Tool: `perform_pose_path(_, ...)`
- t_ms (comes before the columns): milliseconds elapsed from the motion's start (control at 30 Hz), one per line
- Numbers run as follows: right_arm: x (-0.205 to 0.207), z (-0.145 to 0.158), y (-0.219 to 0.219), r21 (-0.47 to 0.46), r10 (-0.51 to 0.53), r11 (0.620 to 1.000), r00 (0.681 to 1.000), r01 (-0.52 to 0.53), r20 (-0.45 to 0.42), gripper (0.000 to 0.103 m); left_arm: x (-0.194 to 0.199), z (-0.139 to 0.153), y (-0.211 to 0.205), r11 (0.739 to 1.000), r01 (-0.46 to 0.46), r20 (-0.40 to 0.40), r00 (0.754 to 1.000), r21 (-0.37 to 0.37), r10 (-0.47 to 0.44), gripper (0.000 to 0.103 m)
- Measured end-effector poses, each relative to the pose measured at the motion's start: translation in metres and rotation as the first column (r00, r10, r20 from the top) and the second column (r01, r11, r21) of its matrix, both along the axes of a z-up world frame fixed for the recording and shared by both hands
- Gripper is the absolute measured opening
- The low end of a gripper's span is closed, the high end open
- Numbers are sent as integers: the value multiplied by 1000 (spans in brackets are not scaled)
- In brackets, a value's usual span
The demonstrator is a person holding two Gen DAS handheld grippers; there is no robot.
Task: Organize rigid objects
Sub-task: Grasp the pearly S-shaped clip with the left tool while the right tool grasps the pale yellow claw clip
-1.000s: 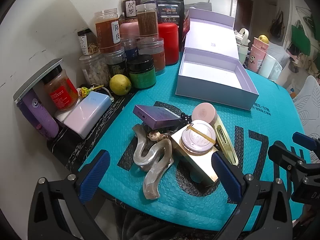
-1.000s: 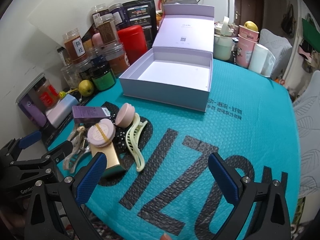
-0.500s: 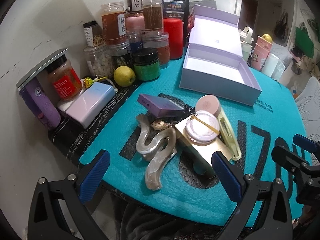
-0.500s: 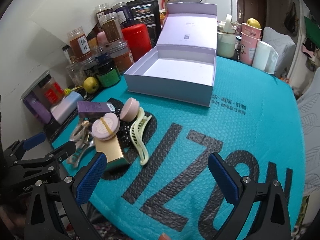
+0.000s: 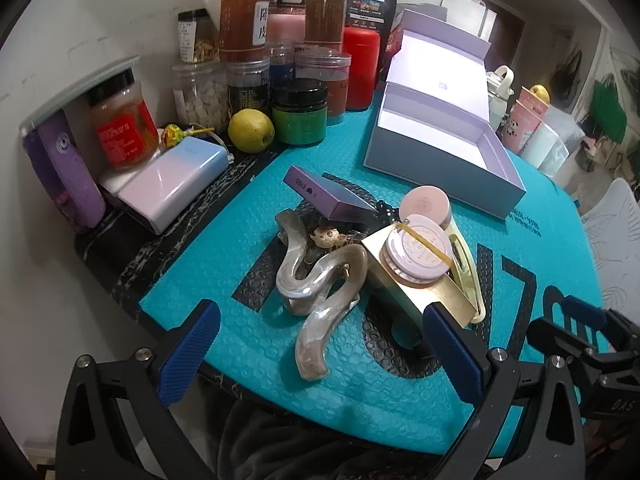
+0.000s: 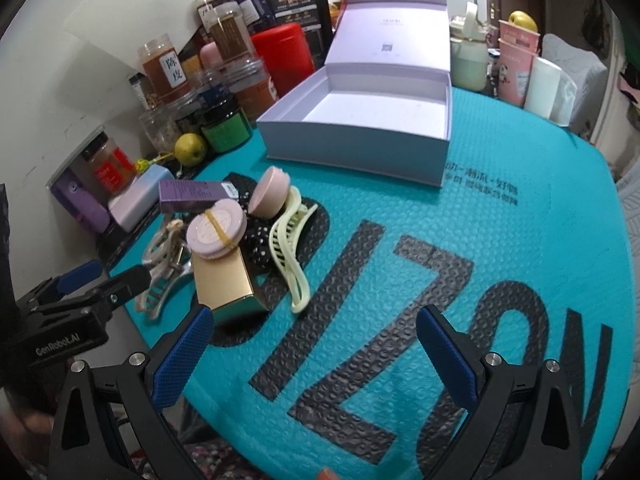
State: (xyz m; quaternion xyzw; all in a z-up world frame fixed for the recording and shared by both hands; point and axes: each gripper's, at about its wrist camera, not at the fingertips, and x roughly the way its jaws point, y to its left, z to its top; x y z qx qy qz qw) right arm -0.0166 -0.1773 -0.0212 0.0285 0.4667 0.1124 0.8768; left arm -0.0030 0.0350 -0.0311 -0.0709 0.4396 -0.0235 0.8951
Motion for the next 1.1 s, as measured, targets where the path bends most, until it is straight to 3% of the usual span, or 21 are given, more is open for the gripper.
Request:
perform_pose_path(133, 5, -7, 3, 9, 20, 1000, 1000, -20, -8, 103, 8, -9, 6, 1000, 0, -8, 1000, -24, -1, 102)
perform_pose_path(233, 11, -12, 6, 12, 31, 999, 999, -31, -21, 103, 16, -19, 9, 999, 2, -25, 1000, -41, -3, 90)
perform_pose_path(433, 25, -18, 12, 7, 44, 999, 998, -44, -53, 103, 35, -34, 10, 993, 48, -65, 996, -104, -55, 89)
perform_pose_path(533, 32, -20, 12, 5, 46, 999, 997, -46, -59, 103, 41, -36, 8, 993, 62, -58, 996, -96, -68, 89)
perform_pose_path(700, 41, -24, 13, 4, 44, 999, 996, -43, -81, 103, 49, -45, 5, 994, 78, -87, 993, -83, -85, 73)
perform_pose_path(767, 43, -26, 12, 8, 43, 999, 995, -42, -85, 103, 47, -44, 3, 995, 84, -70, 994, -60, -88, 55)
perform_pose_path(1100, 45, -27, 16, 19, 52, 999, 996, -51, -77, 103, 29, -38, 7, 993, 114, -63, 991, -38, -116, 54)
